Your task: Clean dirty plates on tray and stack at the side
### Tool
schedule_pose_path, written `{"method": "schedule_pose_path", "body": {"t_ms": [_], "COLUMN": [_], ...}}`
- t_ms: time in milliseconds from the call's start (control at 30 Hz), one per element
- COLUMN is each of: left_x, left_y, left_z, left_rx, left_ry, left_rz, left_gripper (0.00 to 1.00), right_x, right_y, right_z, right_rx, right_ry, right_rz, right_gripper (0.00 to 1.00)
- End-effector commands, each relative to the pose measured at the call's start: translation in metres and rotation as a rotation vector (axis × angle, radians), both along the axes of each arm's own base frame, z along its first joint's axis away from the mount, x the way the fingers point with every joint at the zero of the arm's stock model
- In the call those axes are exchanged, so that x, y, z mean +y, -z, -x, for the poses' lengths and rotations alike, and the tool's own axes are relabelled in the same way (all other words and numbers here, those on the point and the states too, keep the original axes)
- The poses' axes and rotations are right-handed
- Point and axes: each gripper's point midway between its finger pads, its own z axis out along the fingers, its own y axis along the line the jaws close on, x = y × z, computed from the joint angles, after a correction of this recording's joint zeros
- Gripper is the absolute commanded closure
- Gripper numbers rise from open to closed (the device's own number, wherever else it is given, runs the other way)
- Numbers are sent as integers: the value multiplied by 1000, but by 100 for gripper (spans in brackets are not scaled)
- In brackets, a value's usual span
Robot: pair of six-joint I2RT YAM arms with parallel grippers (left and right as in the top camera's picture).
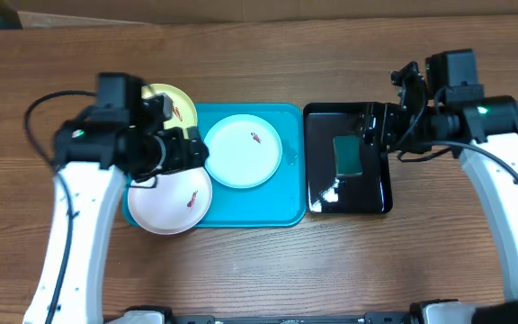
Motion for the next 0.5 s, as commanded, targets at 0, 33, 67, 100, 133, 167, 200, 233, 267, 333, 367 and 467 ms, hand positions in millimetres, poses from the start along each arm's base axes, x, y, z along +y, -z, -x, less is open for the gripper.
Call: {"method": "schedule_pose_path", "body": {"t_ms": [0, 33, 67, 100, 133, 167, 200, 233, 267, 333, 367, 467], "left_x": [0, -5, -8, -11, -14, -15, -17, -20, -21, -22, -22, -19], "left_y": [14, 19, 24, 29, 35, 40, 45, 50, 55, 65, 70, 86], "left_z": [-13, -18, -22, -28, -33, -35, -37, -37, -37, -37, -38, -41], "left_rx": [27, 33, 34, 34, 40, 52, 66, 84, 102, 136, 148, 185], "left_ry": [-72, -58, -52, -46, -42, -42, -39, -35, -36, -37, -38, -49], "left_rz": [-89, -90, -90, -89, -89, -85, -77, -68, -61, -59, -66, -94], "left_gripper": [0, 0, 0, 0, 0, 0, 8, 20, 28, 35, 36, 35], "right_x": [-4, -1, 2, 5, 9, 12, 15, 16, 16, 17, 18, 22], "right_y": [11, 16, 19, 22, 24, 26, 27, 29, 31, 34, 35, 39], "right_z": [-12, -13, -14, -16, -18, -20, -23, -26, -29, -32, -34, -37], "right_rx": [0, 6, 8, 6, -2, -10, -25, -33, -39, -50, -54, -60], "right_ry": [34, 26, 16, 7, -1, -7, -12, -9, 8, 23, 25, 18], "right_rz": [109, 124, 136, 148, 160, 174, 191, 209, 228, 259, 272, 280], "right_gripper": [18, 19, 19, 19, 20, 20, 20, 20, 20, 20, 20, 20]}}
